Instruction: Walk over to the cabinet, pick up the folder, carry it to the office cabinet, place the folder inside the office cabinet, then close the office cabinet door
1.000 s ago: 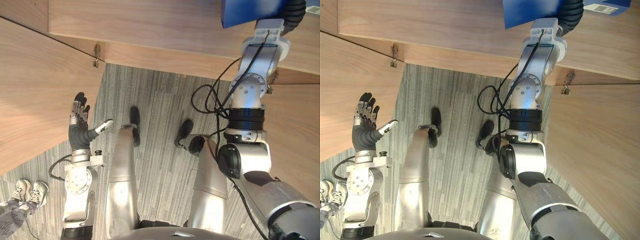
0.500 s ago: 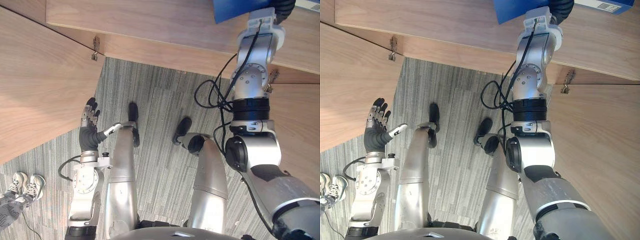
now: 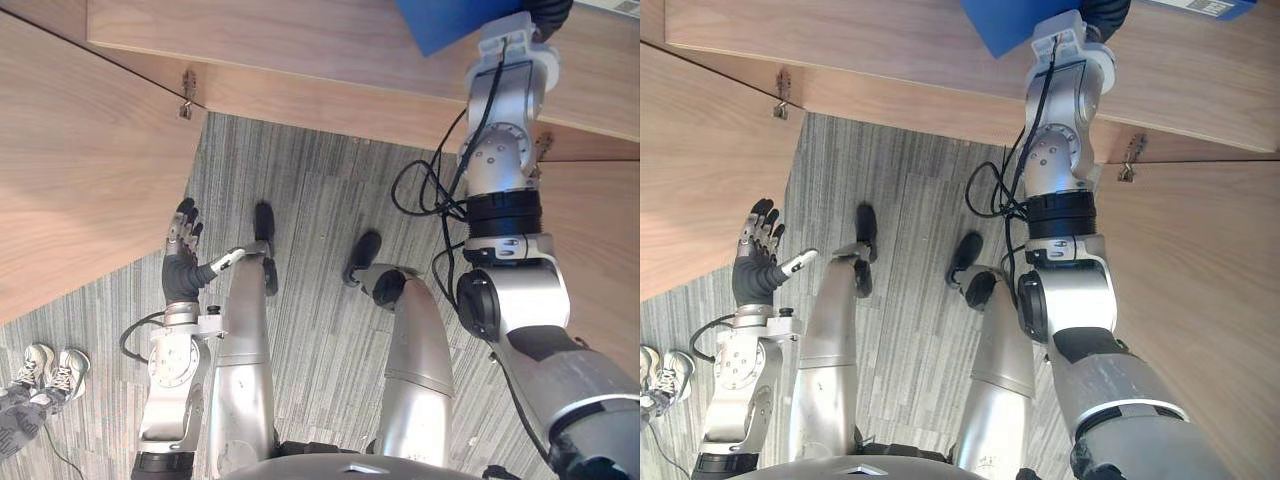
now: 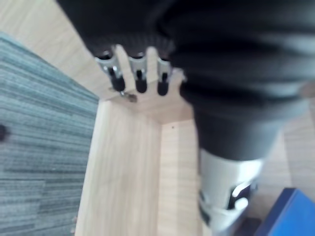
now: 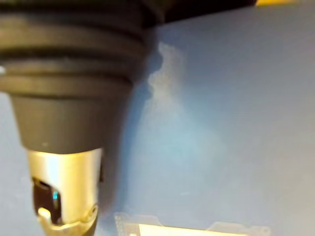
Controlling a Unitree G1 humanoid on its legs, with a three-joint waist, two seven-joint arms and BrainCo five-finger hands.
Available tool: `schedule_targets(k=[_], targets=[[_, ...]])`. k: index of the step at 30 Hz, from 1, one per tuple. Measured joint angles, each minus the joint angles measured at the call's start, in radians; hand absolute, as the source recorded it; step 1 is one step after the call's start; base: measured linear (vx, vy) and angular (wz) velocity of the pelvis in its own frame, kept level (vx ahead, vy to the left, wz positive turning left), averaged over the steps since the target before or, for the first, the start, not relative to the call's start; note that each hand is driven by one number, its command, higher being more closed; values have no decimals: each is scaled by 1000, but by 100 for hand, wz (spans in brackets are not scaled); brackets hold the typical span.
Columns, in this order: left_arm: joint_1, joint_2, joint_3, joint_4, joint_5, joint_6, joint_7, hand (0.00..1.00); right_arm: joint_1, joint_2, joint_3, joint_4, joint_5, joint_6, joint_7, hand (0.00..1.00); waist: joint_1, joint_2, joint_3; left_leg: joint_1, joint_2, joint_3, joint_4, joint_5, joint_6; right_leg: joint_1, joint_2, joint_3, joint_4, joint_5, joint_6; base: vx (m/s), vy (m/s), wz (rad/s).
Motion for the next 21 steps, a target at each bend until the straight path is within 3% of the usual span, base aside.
schedule_targets(k=[7, 15, 21], targets=[[-4, 0, 0, 21, 1, 7, 14, 0, 0, 3, -4, -5, 11, -13, -2, 0, -1, 0, 0, 4, 6, 2, -6, 9, 1, 1, 7, 1, -8, 6, 4, -18, 6, -3], [-9, 0, -1, 34, 3, 17, 19, 0, 53, 63, -72, -143, 85, -110, -14, 0, -4, -1, 0, 56, 6, 11, -54, 26, 4, 43, 12, 1, -42, 17, 5, 0, 0, 0], [-11, -1, -1, 35, 13, 19, 19, 0, 77, 91, -81, -209, 91, -134, -15, 0, -2, 0, -1, 70, 13, 23, -72, 32, 5, 54, 19, 1, -64, 25, 7, -2, -1, -1]])
